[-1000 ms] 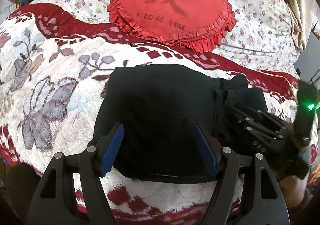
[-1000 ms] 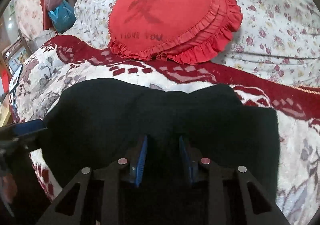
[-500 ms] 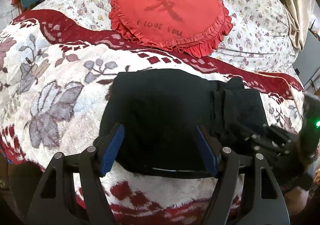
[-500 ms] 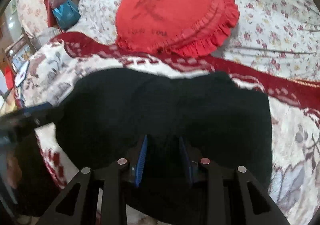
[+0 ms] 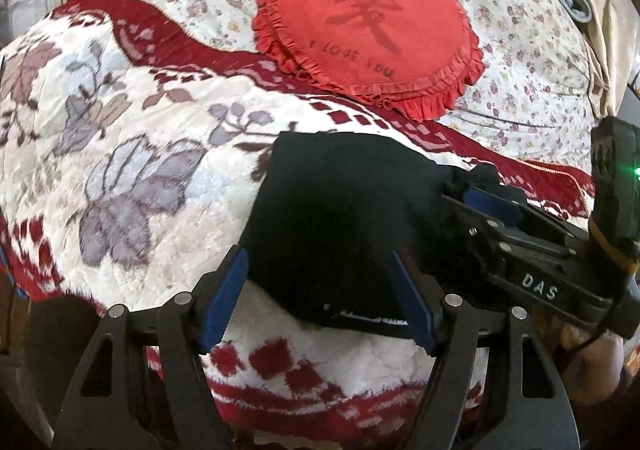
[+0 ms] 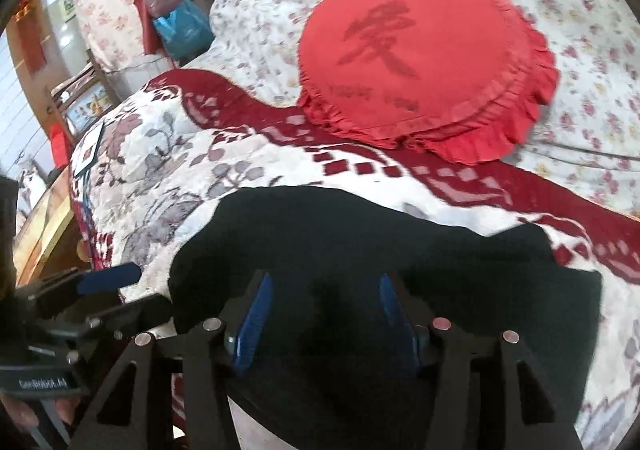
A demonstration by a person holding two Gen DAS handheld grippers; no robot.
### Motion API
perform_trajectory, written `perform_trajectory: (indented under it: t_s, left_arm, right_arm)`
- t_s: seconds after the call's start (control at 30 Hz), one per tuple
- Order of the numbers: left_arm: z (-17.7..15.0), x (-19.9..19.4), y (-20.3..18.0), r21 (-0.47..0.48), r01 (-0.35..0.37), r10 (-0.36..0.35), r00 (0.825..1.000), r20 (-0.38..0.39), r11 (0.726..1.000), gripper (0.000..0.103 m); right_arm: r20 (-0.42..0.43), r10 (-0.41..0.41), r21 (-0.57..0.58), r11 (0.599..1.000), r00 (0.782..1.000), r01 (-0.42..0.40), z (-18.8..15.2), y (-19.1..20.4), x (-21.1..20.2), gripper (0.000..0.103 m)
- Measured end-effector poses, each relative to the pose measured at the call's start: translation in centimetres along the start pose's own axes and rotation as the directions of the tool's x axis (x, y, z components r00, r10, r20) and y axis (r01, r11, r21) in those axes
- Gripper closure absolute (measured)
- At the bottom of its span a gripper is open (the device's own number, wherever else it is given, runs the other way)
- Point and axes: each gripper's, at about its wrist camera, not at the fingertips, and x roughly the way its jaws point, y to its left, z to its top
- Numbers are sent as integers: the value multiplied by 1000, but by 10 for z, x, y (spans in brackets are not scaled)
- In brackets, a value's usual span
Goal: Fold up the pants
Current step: 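Lift the pants end with the right gripper and fold it over toward the left gripper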
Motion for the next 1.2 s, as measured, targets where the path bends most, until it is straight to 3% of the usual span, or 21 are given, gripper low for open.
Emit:
perform_trajectory:
  t_s: [0.1,0.53,1.2]
  left_arm:
    - [-4,0,10,-34,6,-7,1000,-7,999,22]
    - [-19,9,43,-179,61,-72,996,-59,982,22]
    - [-16,35,30,-154,60,-78,990,-117,986,22]
  right_arm:
    - [-10,6,-22,1000,1000,-6,6,7,8,49]
    - [-44,32,-95,995,999,-36,43,28,44,41]
    - [-95,34,-144,988,995,-48,66,45,79,38]
